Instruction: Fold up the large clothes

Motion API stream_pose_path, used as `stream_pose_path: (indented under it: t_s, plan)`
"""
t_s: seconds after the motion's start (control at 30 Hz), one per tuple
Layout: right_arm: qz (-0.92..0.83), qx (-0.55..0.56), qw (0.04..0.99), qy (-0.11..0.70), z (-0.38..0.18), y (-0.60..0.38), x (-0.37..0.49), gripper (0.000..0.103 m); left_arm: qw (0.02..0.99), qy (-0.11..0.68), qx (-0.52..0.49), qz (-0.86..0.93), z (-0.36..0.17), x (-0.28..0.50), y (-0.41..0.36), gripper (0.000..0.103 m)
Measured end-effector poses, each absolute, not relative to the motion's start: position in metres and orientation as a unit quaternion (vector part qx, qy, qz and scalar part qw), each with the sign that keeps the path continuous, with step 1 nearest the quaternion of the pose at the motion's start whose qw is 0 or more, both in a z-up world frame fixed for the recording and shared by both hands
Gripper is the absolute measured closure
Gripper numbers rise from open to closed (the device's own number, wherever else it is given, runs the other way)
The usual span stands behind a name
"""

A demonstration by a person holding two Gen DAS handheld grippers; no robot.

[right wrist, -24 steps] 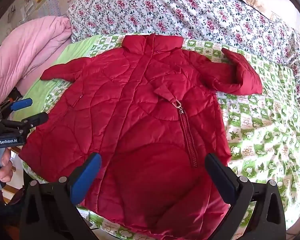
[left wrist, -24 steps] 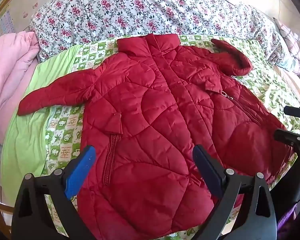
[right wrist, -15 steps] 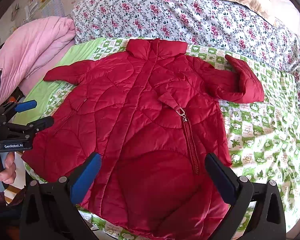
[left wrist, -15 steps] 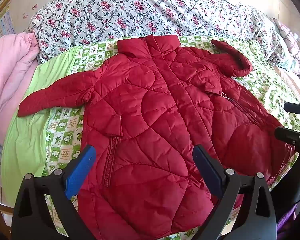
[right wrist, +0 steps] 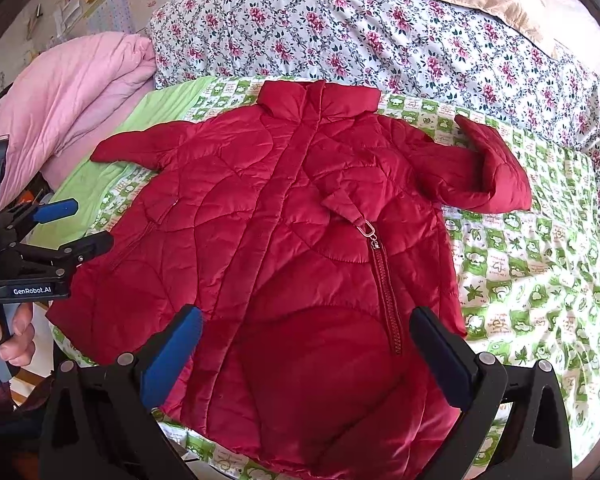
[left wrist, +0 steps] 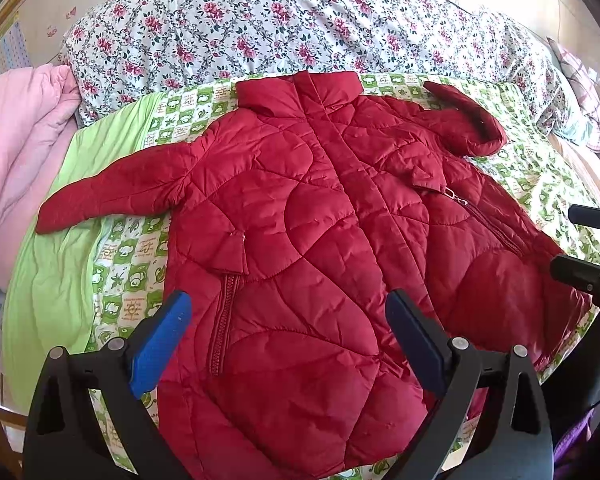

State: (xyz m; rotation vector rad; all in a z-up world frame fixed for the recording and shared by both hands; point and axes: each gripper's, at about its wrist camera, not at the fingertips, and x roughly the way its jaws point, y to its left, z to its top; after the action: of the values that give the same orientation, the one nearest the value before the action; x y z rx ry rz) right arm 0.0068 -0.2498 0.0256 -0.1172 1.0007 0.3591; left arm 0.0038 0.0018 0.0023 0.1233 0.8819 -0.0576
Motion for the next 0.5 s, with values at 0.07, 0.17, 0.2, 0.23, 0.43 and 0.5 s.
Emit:
stream_pose_path:
  t_s: [0.07,0.17,0.2,0.23,0.43,0.5]
  plan:
    - [0.173,-0.055,0.862,0.473,0.0268,-0.2490,0.0070,0.000,0.902,0.426,0.059,-0.028,0.0026,0.0040,0.0024,0.005]
    - [0.173,-0.057,0.862,0.473,0.0279,-0.2479,0.0074,0.000,0.902,0.426,0.059,-0.029,0.0029,0.0044,0.0026,0.005]
    - [0.173,-0.059,0.862,0.473,0.0282,-0.2474,0.0076,0.000,0.903,0.424,0.057,-0.029,0.0030,0.0042,0.0026,0.005]
    - [0.175,-0.056,0.862,0.472,0.0284,-0.2475,0.0077,0.000,0.903,0.424,0.058,-0.030,0.0031,0.0041,0.0026,0.005]
    - [0.174,-0.058,0.862,0.472,0.0287,-0.2470,0.0086,0.000,0.902,0.427,0.057,-0.030,0.0028,0.0043,0.0021,0.005]
    - [0.172,-0.062,0.861,0.474,0.0291,-0.2464,0.0090,0.000,0.900,0.431,0.060,-0.029,0.0026,0.0048,0.0013,0.005]
